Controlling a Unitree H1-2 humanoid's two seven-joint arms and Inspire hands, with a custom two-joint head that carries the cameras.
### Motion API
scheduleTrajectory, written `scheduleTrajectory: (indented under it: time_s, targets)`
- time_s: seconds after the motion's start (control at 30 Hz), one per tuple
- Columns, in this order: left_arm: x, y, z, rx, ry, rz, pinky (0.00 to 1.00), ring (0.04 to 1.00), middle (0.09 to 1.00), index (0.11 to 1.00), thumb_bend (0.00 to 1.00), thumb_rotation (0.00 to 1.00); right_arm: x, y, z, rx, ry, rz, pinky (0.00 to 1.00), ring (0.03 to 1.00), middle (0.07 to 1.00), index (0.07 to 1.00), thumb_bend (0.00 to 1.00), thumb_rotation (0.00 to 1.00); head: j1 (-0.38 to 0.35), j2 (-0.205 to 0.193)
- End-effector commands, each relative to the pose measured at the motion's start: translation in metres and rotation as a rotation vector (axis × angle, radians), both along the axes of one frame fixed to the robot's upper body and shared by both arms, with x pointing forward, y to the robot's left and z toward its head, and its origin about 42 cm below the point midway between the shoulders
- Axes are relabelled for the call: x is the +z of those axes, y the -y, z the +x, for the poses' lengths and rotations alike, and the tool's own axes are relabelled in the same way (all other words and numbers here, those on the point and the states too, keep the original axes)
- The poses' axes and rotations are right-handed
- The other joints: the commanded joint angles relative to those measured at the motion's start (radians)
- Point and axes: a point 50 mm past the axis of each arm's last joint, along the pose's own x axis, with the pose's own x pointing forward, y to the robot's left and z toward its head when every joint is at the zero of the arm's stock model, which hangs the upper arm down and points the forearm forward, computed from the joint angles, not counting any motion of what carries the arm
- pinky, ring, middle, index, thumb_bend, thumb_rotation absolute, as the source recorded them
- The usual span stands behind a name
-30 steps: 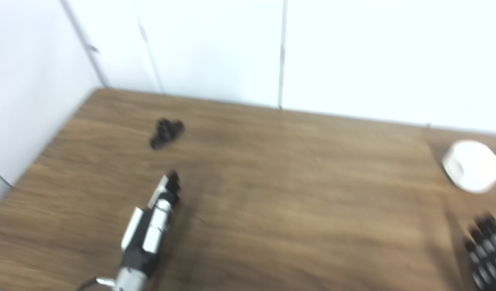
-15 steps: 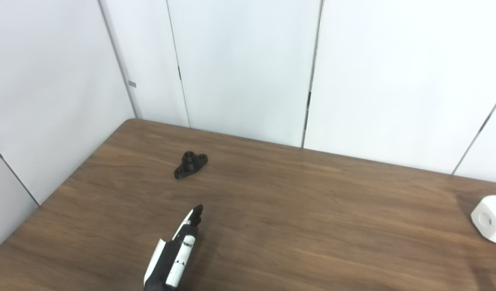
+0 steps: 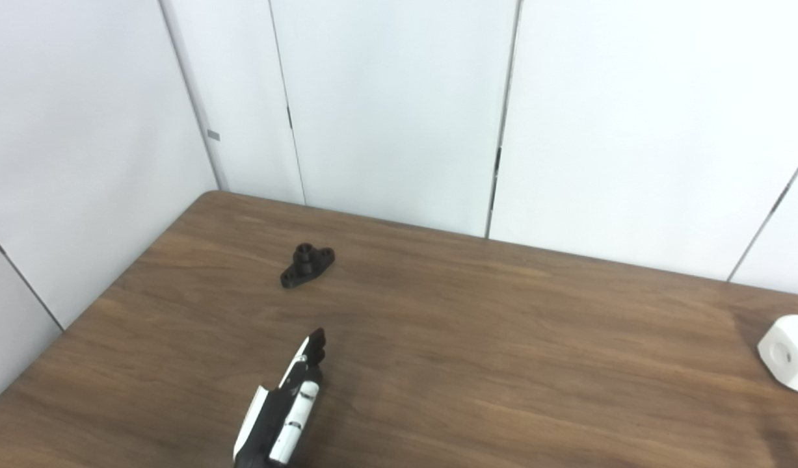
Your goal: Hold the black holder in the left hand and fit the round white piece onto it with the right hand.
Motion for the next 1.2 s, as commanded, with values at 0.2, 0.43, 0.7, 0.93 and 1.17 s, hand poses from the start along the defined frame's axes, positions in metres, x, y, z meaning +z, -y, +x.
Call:
scheduleTrajectory:
  time_s: [0.2,0.43,0.7,0.93,1.17]
  targets:
    - [0.04,-0.014,0.018,0.151,0.001,0.242,0.9,0.929,0.947,0.946,0.51,0.16,-0.029,-0.002,-0.007,-0.023,-0.082,0.032,1.0,1.0,0.968,0.941,0.54,0.99,-0.014,-0.007]
    - [0.076,-0.035,0.047,0.253,0.03,0.357,0.91,0.937,0.943,0.916,0.65,0.12,-0.03,-0.003,-0.009,-0.029,-0.083,0.035,1.0,1.0,0.972,0.949,0.56,0.96,-0.017,-0.013]
    - [0.107,-0.054,0.089,0.313,0.011,0.458,0.96,0.953,0.94,0.89,0.75,0.27,-0.028,-0.003,-0.01,-0.039,-0.097,-0.023,1.0,0.997,0.967,0.936,0.54,0.87,-0.026,-0.01]
    - [0.117,-0.065,0.123,0.368,0.016,0.645,0.84,0.898,0.901,0.834,0.75,0.28,-0.029,-0.002,-0.013,-0.043,-0.108,-0.032,1.0,0.985,0.965,0.932,0.49,0.73,-0.043,-0.009]
    - [0.109,-0.084,0.151,0.433,-0.029,0.827,0.89,0.922,0.896,0.821,0.79,0.36,-0.031,-0.003,-0.014,-0.061,-0.115,-0.066,0.96,0.973,0.953,0.912,0.53,0.6,-0.049,-0.008]
